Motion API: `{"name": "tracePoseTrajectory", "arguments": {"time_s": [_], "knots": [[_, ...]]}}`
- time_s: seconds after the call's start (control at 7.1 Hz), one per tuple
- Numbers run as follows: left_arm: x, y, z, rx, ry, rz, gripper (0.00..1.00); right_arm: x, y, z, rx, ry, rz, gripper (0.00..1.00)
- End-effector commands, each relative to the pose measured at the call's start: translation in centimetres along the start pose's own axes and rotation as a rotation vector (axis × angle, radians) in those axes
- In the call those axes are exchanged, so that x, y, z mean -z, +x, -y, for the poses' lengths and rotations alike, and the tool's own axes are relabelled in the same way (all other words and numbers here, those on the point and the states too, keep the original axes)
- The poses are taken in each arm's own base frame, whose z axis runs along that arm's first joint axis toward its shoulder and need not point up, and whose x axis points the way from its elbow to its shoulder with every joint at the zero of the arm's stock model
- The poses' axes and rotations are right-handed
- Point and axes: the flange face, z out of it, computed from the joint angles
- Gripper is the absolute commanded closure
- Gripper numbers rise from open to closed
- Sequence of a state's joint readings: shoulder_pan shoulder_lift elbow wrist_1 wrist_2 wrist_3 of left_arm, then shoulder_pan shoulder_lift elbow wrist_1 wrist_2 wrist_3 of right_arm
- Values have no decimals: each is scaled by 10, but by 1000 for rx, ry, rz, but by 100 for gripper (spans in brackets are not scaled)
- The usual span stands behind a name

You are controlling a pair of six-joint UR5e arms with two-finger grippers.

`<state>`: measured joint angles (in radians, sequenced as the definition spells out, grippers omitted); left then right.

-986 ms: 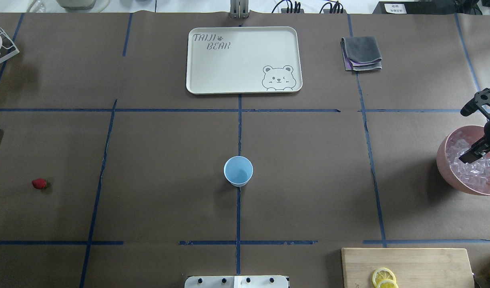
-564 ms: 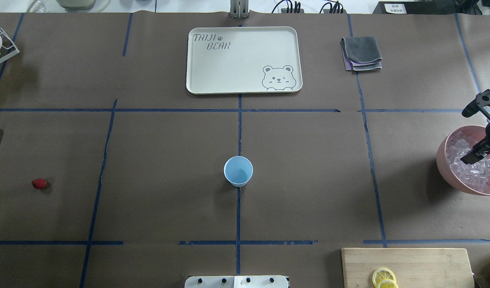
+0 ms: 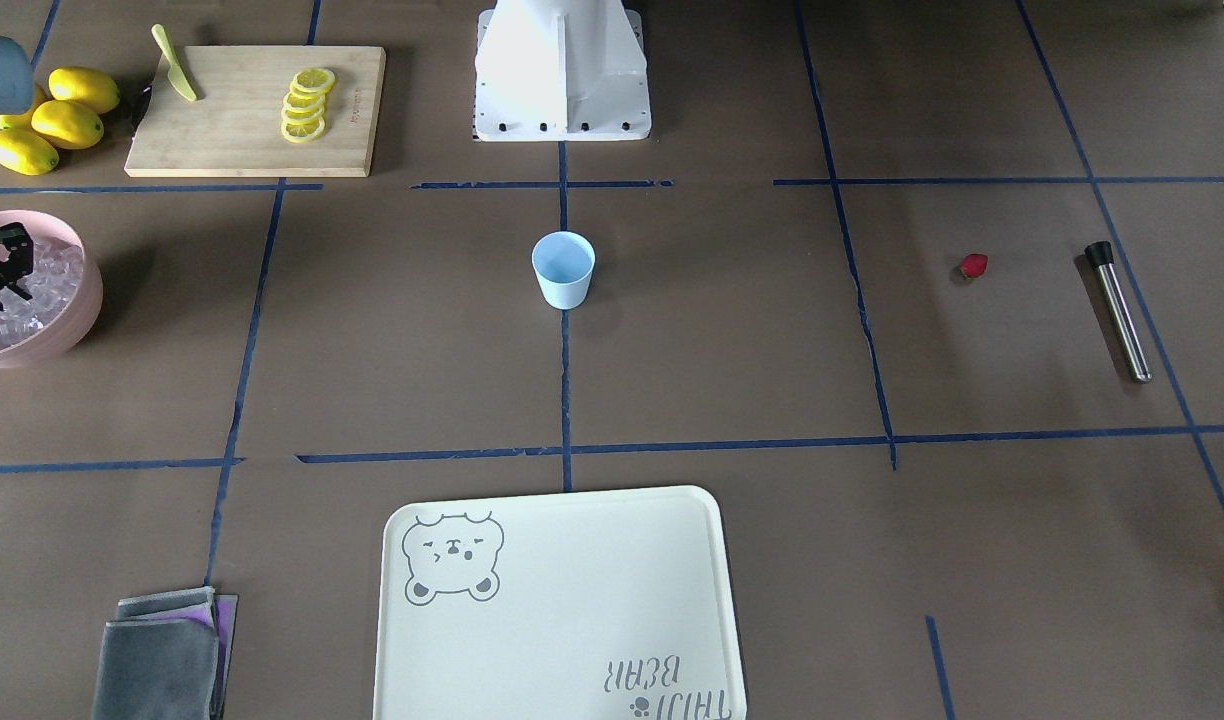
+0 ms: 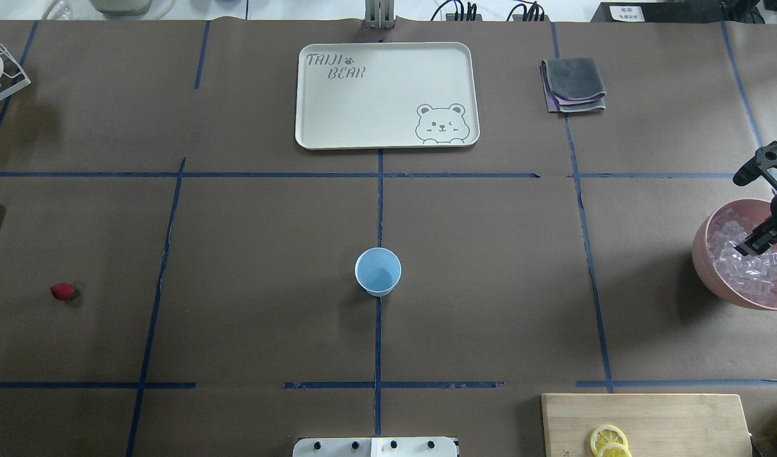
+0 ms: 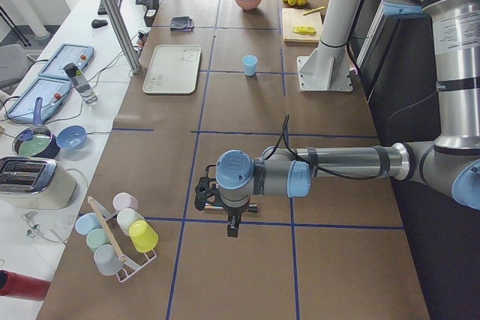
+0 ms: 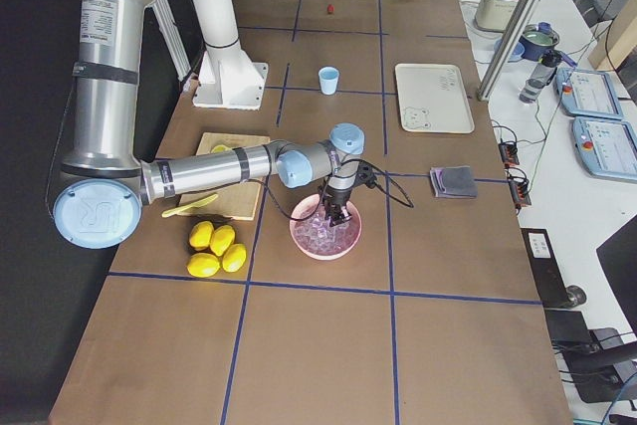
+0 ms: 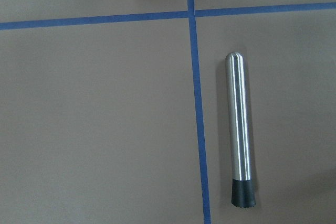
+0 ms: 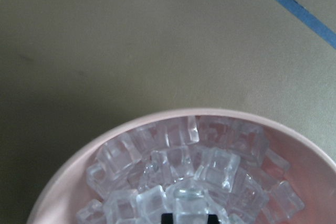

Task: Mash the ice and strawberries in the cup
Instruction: 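Lower the right gripper into the bowl and grasp an ice cube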

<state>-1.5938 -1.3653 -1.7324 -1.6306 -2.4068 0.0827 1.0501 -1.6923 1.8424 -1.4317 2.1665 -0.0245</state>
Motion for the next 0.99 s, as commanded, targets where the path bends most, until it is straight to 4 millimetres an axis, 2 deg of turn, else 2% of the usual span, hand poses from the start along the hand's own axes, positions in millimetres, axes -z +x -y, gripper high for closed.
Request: {"name": "tracePoseTrajectory", "arguments": {"time_s": [0.0, 0.14, 0.28, 0.42, 0.56, 0.7, 0.85], "knots": [[0, 0, 0, 1, 1, 0, 0, 15, -5, -9, 2, 20, -2, 100], [1, 1, 0, 1, 2, 0, 0, 43, -2, -11, -35, 40, -5, 100], [1, 1, 0, 1, 2, 0, 0, 90, -7, -13, -79, 69, -12, 100], [1, 1, 0, 1, 2, 0, 0, 134, -23, -10, -88, 108, -22, 100], [1, 1, 0, 3, 2, -1, 0, 164, -40, 11, -101, 132, 18, 100], [0, 1, 0, 5, 1, -2, 0, 185, -56, 40, -143, 160, 77, 100], [0, 1, 0, 7, 1, -2, 0, 207, -73, 69, -245, 200, 105, 100]]}}
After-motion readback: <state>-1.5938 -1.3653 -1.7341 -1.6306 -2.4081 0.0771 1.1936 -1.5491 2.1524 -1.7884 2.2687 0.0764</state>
